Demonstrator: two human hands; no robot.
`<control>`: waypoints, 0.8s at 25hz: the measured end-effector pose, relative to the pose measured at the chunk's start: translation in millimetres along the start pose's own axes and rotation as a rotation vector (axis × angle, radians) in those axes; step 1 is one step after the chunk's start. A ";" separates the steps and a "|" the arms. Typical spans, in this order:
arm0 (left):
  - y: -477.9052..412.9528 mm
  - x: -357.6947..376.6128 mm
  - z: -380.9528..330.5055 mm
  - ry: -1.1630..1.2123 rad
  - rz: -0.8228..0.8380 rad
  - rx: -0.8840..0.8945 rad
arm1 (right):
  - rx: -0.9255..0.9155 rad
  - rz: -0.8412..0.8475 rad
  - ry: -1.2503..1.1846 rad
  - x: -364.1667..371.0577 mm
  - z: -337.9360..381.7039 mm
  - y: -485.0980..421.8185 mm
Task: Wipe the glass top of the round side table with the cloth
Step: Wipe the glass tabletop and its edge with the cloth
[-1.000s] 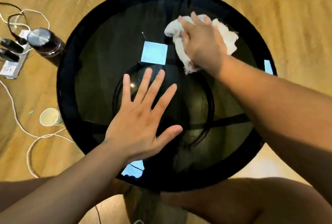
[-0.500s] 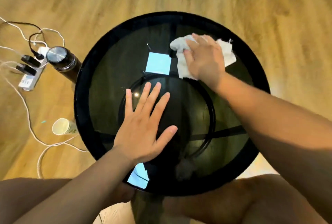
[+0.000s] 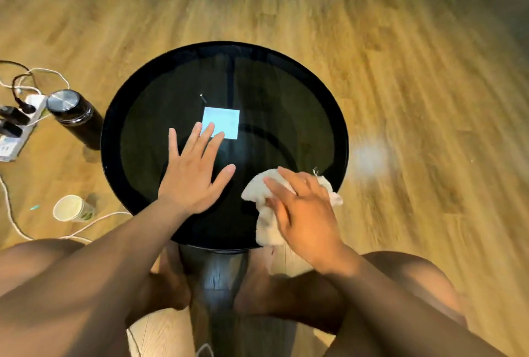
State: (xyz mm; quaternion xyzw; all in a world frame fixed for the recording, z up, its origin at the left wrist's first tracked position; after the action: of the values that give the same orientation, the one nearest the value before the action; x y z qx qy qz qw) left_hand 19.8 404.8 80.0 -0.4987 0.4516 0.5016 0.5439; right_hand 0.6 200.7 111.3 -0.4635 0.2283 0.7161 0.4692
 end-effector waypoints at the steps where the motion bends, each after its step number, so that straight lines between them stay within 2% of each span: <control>1: -0.2 -0.1 -0.3 -0.002 -0.003 -0.004 | 0.076 -0.069 0.000 -7.7 -5.9 -4.4; 3: -0.8 -0.5 -0.4 0.006 0.003 0.004 | 0.220 -0.111 0.090 -4.4 -17.6 -4.6; 6: 1.0 0.7 -5.1 -0.023 0.021 0.063 | 0.321 0.062 0.172 26.8 -32.9 -2.9; 8: -0.3 3.1 -7.4 -0.036 0.038 0.109 | 0.384 0.126 0.131 33.1 -52.7 -36.7; 10: -0.3 5.5 -7.6 -0.026 0.035 0.123 | 0.436 0.118 0.133 25.0 -79.3 -85.3; 12: 0.3 3.4 -8.0 -0.002 0.028 0.127 | 0.409 0.059 0.141 11.7 -107.1 -145.7; 15: -1.2 4.0 -8.1 0.058 0.041 0.134 | 0.362 0.106 0.135 13.8 -135.9 -255.2; 17: -2.8 5.7 -8.6 0.067 0.047 0.148 | 0.298 0.107 0.091 23.4 -132.1 -310.2; 20: -4.0 6.2 -8.1 0.082 0.051 0.159 | 0.193 -0.029 0.103 25.1 -111.9 -343.0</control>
State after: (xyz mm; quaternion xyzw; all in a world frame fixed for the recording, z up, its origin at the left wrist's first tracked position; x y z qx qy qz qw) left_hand 24.4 397.2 73.4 -0.4626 0.5244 0.4569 0.5499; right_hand 350.8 283.2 74.2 -0.4556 0.3132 0.6591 0.5098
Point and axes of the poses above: each hand's wrist, its own y-axis away from the middle knuckle, its own x-axis out of the palm, z = x × y, the point moved 7 cm from there along -y, towards the middle knuckle, and after that the axes turned 15 degrees about -y, right-handed, at the moved point
